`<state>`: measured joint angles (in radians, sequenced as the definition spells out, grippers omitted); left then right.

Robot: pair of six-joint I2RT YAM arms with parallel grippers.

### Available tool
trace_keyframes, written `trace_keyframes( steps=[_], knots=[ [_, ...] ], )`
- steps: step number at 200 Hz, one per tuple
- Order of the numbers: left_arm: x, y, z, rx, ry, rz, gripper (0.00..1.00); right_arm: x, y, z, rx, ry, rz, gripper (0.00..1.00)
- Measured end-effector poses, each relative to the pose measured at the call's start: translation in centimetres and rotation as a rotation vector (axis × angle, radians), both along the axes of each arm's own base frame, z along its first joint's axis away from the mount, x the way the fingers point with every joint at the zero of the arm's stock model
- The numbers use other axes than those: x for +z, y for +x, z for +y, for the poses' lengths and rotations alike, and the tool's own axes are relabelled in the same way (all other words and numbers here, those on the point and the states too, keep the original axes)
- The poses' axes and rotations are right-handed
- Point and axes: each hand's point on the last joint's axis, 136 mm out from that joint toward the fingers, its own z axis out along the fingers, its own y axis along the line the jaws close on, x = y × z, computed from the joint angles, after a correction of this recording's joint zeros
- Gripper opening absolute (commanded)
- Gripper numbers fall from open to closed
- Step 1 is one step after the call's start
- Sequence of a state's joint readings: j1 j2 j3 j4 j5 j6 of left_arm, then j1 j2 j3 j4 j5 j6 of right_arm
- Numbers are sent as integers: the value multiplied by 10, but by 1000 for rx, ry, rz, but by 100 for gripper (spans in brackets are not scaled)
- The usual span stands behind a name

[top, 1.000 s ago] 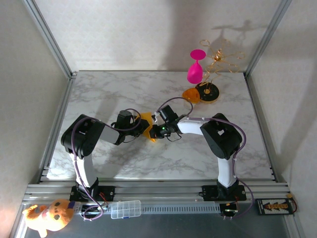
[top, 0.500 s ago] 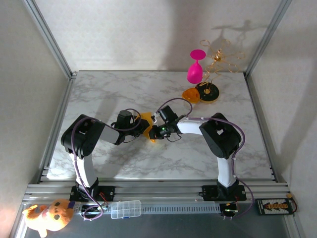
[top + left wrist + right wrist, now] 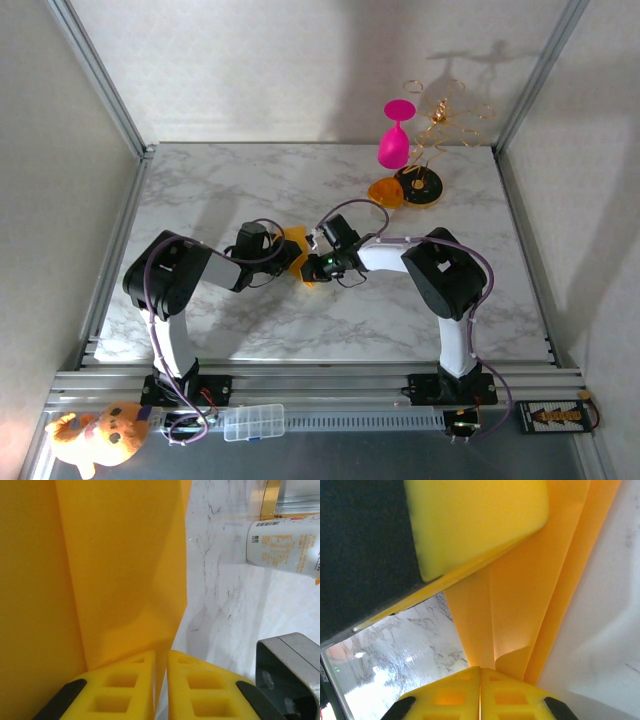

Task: Fold a paper plane with a square sheet of paper (pick it up from the middle)
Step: Fourth fold the wing at the center of the table.

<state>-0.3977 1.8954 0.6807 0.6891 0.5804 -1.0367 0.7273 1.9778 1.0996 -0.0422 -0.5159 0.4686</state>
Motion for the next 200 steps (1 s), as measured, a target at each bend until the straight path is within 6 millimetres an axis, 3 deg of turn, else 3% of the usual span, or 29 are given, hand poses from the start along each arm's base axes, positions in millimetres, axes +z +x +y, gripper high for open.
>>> trace_keyframes(
  steps=[103,200],
  knots=[
    [-4,7,-5,-1,75,96,15,0,-3,-2,-5,14,-10,9],
    [-8,12,-7,13,124,152,15,0,-30,-26,1,-28,32,9]
  ],
)
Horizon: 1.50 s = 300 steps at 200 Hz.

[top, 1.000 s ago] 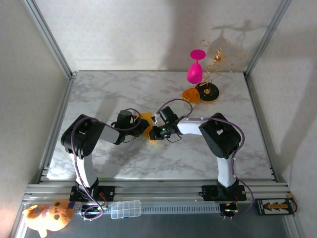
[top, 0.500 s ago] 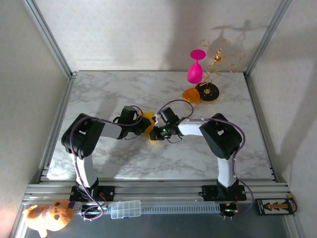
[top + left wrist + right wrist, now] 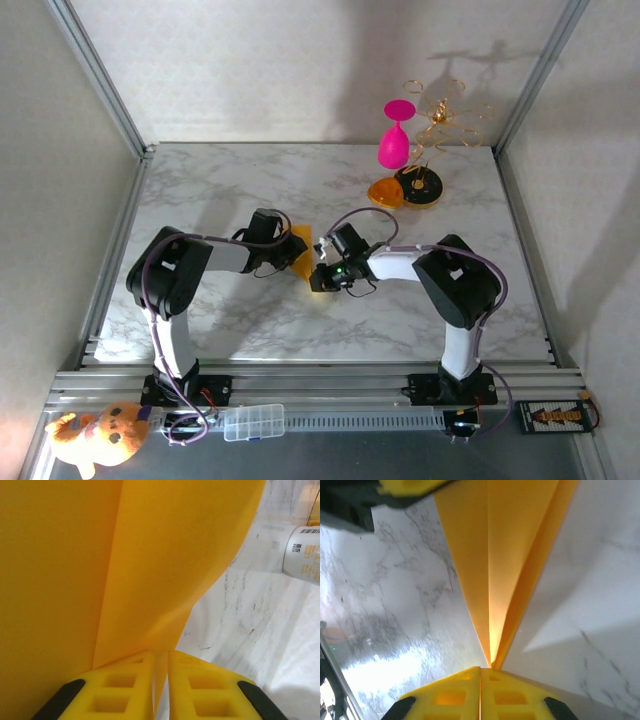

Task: Fold a paper plane with a square sheet of paper (pick it up from the middle)
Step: Fourth fold the wing at the center of the table.

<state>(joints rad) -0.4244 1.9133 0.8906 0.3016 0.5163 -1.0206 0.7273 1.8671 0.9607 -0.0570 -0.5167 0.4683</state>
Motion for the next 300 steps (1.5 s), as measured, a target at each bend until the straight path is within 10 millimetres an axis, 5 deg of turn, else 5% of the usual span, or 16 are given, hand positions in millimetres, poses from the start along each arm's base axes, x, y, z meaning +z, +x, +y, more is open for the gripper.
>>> trace_keyframes(
  steps=[52,91,125,191,237,300],
  knots=[
    [0,0,0,4,4,-2,13,38,14,0,-44,36,-108,7],
    [-1,0,0,23,-8,6,12,45,40,7,-122,25,-156,6],
    [0,-1,1,59,-31,11,12,35,55,17,-144,11,-153,6],
    [1,0,2,109,-49,19,12,7,51,15,-141,-43,-112,5],
    [5,-6,7,111,-24,34,21,0,51,9,-144,-79,-117,6],
    [37,-11,10,-8,50,-97,20,-1,33,-6,-35,-96,-161,6]
  ],
)
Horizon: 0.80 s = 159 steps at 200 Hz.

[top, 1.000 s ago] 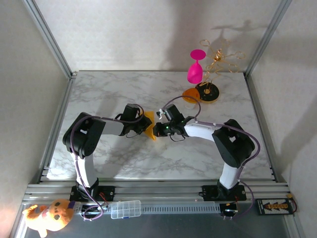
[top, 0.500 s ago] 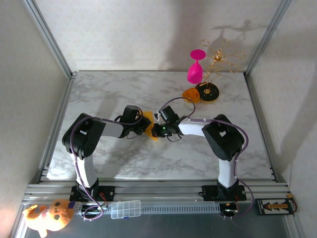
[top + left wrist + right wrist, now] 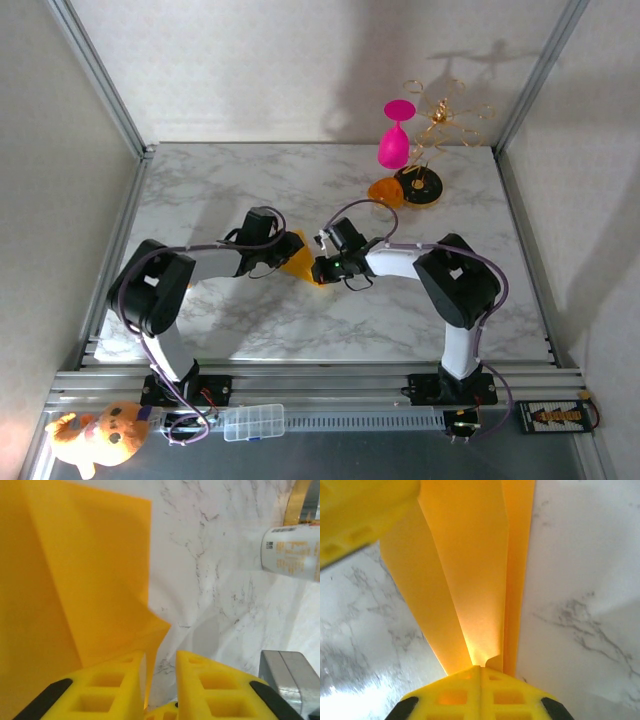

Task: Fold a paper plane with a square sheet of paper (pick it up from the middle)
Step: Fourth fold the wing at the center of the table.

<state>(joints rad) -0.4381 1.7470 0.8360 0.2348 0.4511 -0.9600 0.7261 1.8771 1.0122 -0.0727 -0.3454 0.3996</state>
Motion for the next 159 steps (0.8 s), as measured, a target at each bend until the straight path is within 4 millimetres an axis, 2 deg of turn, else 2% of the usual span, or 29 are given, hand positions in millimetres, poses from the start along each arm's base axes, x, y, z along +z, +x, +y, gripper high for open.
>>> trace_keyframes(
  steps=[61,114,159],
  knots=[
    [-2,-3,-3,-79,58,-59,16,0,-6,-3,68,3,-1,6],
    [-23,-5,-1,-94,95,-31,16,-1,-8,-4,71,6,6,6],
    [-28,-4,-1,-99,100,-29,16,-1,-8,-5,77,4,3,6]
  ],
)
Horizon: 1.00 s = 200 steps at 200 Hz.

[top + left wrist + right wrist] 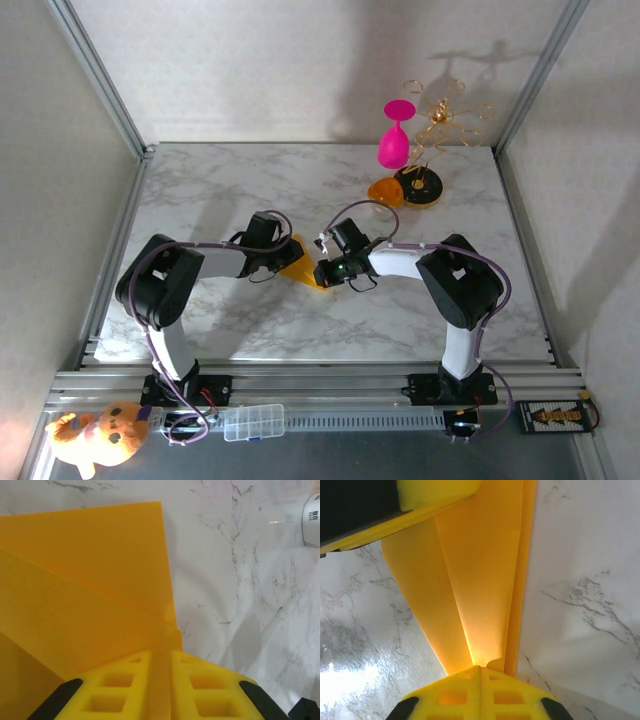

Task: Fold a paper plane with a square sheet of paper (pick it up from the middle)
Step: Fourth fold the wing at the center of the table.

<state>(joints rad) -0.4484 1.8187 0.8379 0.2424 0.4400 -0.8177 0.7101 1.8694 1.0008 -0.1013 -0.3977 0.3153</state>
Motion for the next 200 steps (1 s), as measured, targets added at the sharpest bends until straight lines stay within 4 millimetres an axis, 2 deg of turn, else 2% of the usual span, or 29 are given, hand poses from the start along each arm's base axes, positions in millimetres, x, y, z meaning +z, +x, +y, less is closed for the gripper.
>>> trace_keyframes(
  steps=[74,125,173,200],
  knots=[
    [-5,0,0,2,4,6,14,0,-1,-1,13,8,3,6],
    [-6,1,1,18,2,12,13,8,-7,-3,6,5,35,8],
    [-7,2,2,29,3,12,12,35,13,17,-21,75,14,3],
    [-7,3,2,33,0,12,11,29,20,25,-36,73,30,3]
  ],
)
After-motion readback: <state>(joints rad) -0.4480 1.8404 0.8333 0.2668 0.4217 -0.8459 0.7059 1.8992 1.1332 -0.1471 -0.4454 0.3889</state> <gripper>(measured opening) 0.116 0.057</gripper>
